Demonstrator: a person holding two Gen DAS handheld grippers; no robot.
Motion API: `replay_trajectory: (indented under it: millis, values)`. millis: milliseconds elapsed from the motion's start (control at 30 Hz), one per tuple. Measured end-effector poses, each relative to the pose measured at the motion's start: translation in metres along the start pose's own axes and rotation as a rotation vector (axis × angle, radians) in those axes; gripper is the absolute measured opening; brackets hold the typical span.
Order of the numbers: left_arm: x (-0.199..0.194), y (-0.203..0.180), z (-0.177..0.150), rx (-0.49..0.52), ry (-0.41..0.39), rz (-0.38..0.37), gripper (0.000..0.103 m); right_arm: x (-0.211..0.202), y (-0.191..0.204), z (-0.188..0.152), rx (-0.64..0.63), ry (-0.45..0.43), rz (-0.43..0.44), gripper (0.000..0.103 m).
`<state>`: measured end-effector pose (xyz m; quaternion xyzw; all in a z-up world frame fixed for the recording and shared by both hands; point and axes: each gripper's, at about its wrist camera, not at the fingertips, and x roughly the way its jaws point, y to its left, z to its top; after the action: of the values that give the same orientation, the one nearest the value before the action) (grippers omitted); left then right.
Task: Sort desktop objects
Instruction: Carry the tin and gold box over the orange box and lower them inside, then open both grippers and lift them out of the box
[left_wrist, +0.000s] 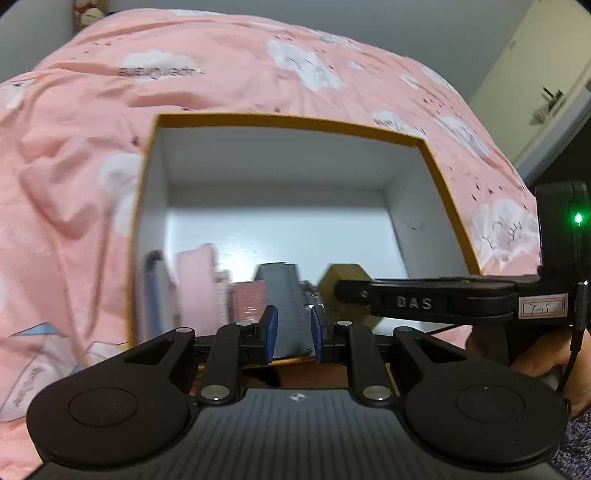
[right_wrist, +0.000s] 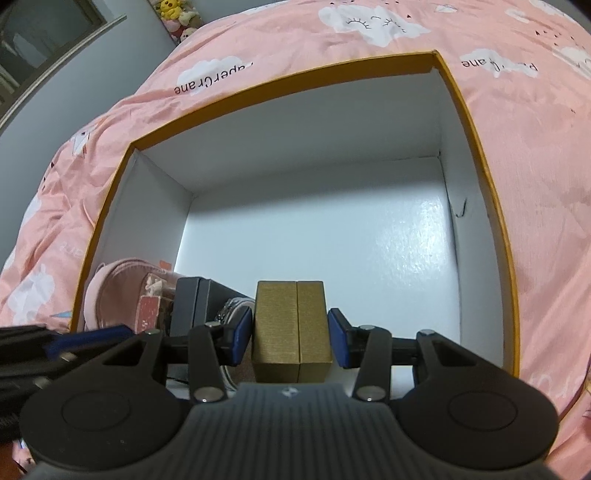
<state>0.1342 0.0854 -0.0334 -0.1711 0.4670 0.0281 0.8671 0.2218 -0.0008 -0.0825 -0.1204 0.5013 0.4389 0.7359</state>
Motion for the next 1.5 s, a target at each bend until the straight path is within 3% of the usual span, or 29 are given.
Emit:
replay_trajectory:
  millis: [300,500,900,1167,1267,1500]
  values:
    - [-0.006,0.01,-0.01,-0.036,-0.024,-0.012,0.021,-0.003,-0.001,-0.001,0.057,0.047,0.07,0.046]
    - [-0.004,0.008,-0.015,-0.022,-0.025,-0.01,0.021,-0.006,-0.003,-0.001,0.062,0.085,0.072,0.033]
    - [-0.004,0.004,-0.018,-0.013,-0.04,-0.023,0.021,0.01,-0.009,-0.004,0.094,0.119,0.1,0.028]
    - [-0.02,-0.009,-0.026,0.045,-0.095,-0.087,0.021,-0.028,0.01,-0.022,-0.073,-0.011,0.038,0.03]
    - [-0.028,-0.017,-0.031,0.083,-0.104,-0.121,0.021,-0.052,0.015,-0.031,-0.122,-0.069,0.031,0.036]
    - [-0.038,-0.024,-0.043,0.105,-0.078,-0.159,0.021,-0.102,0.019,-0.061,-0.174,-0.176,0.041,0.036]
